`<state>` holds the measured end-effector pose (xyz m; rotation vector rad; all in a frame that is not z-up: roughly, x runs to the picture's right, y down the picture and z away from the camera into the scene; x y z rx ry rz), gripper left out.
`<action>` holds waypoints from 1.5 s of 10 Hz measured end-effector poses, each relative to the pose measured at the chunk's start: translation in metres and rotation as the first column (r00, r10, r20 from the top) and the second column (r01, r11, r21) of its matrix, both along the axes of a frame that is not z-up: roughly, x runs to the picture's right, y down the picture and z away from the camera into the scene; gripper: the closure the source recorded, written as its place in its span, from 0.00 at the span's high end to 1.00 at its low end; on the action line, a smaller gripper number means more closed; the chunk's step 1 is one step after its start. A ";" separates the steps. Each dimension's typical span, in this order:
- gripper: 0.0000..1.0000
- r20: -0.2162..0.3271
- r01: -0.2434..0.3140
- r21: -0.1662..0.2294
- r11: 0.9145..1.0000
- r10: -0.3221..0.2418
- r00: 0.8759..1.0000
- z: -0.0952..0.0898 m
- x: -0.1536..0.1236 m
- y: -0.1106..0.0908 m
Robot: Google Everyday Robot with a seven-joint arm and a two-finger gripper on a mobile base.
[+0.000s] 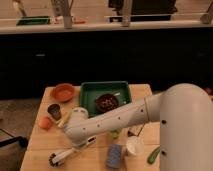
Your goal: Wipe table surface with brush
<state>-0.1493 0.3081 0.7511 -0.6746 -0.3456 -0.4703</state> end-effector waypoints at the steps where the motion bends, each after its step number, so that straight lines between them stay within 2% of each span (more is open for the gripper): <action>1: 0.00 0.001 0.016 0.011 1.000 -0.017 1.000 -0.007 -0.004 -0.006; 3: 0.00 0.004 0.049 0.025 0.998 -0.050 0.999 -0.016 -0.013 -0.012; 4: 0.00 -0.011 0.085 0.042 0.995 -0.085 0.996 -0.021 -0.018 -0.013; 6: 0.00 -0.083 0.186 0.106 0.977 -0.178 0.980 -0.029 -0.032 -0.013; 7: 0.00 -0.103 0.215 0.121 0.969 -0.203 0.974 -0.031 -0.035 -0.014; 8: 0.00 -0.119 0.243 0.126 0.962 -0.229 0.966 -0.033 -0.039 -0.013; 11: 0.00 -0.146 0.292 0.127 0.948 -0.273 0.951 -0.035 -0.043 -0.009; 13: 0.00 -0.178 0.296 0.121 0.947 -0.273 0.945 -0.030 -0.034 -0.011; 15: 0.00 -0.218 0.287 0.113 0.951 -0.259 0.941 -0.021 -0.020 -0.015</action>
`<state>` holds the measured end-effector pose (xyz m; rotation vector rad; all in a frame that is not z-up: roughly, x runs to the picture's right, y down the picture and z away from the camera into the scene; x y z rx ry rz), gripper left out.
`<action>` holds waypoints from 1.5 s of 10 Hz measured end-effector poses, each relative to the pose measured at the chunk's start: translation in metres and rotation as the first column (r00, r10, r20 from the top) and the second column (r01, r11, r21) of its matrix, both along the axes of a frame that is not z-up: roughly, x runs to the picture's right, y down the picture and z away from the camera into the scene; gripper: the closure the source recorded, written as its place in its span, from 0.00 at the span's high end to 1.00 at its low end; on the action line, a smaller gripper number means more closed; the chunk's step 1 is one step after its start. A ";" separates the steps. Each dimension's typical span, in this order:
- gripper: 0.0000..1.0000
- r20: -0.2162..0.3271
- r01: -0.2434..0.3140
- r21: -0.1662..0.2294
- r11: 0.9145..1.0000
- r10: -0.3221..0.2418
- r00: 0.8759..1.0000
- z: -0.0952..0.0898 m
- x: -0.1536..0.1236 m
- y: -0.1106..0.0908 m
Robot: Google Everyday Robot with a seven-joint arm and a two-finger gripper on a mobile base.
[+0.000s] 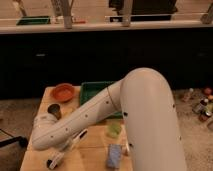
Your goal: Wipe table surface with brush
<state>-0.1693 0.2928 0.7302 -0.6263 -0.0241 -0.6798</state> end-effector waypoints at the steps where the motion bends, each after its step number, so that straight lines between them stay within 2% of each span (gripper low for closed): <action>1: 0.00 -0.013 -0.010 0.001 1.000 0.010 1.000 0.004 0.005 -0.002; 4: 0.00 -0.025 -0.048 0.015 0.999 0.048 0.999 0.019 0.009 -0.017; 8: 0.00 0.008 -0.068 0.028 0.997 0.068 0.998 0.024 -0.008 -0.029; 11: 0.00 0.078 -0.027 -0.001 1.000 0.027 0.997 0.013 -0.032 -0.015; 13: 0.00 0.095 0.005 -0.020 1.000 -0.003 0.995 0.006 -0.031 -0.003; 15: 0.00 0.081 0.015 -0.031 0.999 -0.012 0.997 0.005 -0.018 0.003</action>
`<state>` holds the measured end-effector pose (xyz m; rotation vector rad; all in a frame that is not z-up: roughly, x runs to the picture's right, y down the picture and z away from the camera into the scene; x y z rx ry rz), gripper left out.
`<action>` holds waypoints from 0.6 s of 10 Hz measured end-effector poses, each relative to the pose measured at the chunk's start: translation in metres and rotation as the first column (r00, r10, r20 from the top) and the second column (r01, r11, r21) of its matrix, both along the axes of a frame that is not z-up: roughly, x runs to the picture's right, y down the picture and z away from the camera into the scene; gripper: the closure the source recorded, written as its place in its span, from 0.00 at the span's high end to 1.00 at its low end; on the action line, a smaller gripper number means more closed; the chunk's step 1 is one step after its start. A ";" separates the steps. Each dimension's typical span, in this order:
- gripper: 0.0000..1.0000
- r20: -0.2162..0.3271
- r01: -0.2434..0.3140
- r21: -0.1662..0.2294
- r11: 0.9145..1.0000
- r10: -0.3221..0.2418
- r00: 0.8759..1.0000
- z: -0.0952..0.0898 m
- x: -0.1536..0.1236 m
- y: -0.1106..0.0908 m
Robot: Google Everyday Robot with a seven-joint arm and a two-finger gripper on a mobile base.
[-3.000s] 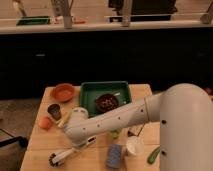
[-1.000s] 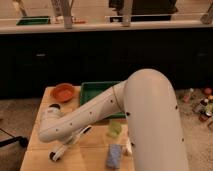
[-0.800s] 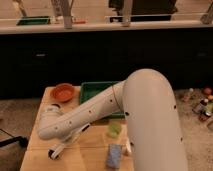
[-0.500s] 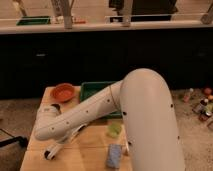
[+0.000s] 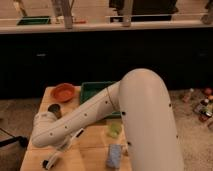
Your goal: Wipe table surface with brush
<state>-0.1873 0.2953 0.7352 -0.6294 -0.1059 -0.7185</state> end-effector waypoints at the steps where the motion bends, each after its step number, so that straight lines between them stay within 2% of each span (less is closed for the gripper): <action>1: 0.00 -0.024 -0.012 0.004 1.000 0.012 1.000 0.001 0.015 -0.003; 3: 0.00 -0.061 -0.045 0.023 0.999 0.046 0.997 0.004 0.036 -0.012; 6: 0.00 -0.089 -0.100 0.056 0.993 0.105 0.991 0.012 0.046 -0.030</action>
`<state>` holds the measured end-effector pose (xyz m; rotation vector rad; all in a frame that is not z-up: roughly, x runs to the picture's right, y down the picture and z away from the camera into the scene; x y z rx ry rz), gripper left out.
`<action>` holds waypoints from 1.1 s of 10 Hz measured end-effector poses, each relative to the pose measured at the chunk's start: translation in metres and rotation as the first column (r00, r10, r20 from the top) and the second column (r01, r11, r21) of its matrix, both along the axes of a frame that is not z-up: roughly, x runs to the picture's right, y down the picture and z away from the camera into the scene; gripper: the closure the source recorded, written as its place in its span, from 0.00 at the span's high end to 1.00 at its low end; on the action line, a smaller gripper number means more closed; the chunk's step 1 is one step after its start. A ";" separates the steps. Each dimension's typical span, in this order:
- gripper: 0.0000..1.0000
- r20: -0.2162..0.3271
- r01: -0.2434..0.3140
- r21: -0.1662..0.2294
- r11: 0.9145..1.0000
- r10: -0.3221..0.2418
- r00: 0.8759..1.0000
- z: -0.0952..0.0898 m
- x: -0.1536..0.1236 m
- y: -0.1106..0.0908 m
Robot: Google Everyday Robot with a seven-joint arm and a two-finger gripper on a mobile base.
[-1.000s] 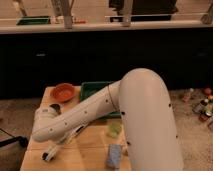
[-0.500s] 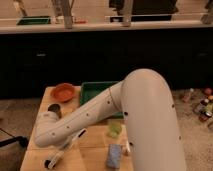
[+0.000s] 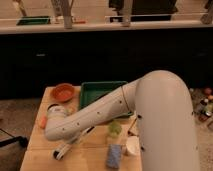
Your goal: Wipe table surface with brush
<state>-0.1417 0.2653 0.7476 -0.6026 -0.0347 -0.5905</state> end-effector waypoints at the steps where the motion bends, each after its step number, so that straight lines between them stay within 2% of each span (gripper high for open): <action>1: 0.00 0.004 -0.007 -0.003 1.000 0.007 1.000 0.004 -0.002 -0.002; 3: 0.00 0.047 0.004 -0.022 1.000 -0.003 0.999 0.008 -0.020 0.001; 6: 0.00 0.128 0.040 -0.053 0.998 -0.033 0.991 -0.001 -0.041 0.013; 9: 0.00 0.162 0.067 -0.082 0.994 -0.053 0.985 -0.018 -0.037 0.028; 11: 0.00 0.153 0.068 -0.095 0.993 -0.053 0.987 -0.022 -0.023 0.034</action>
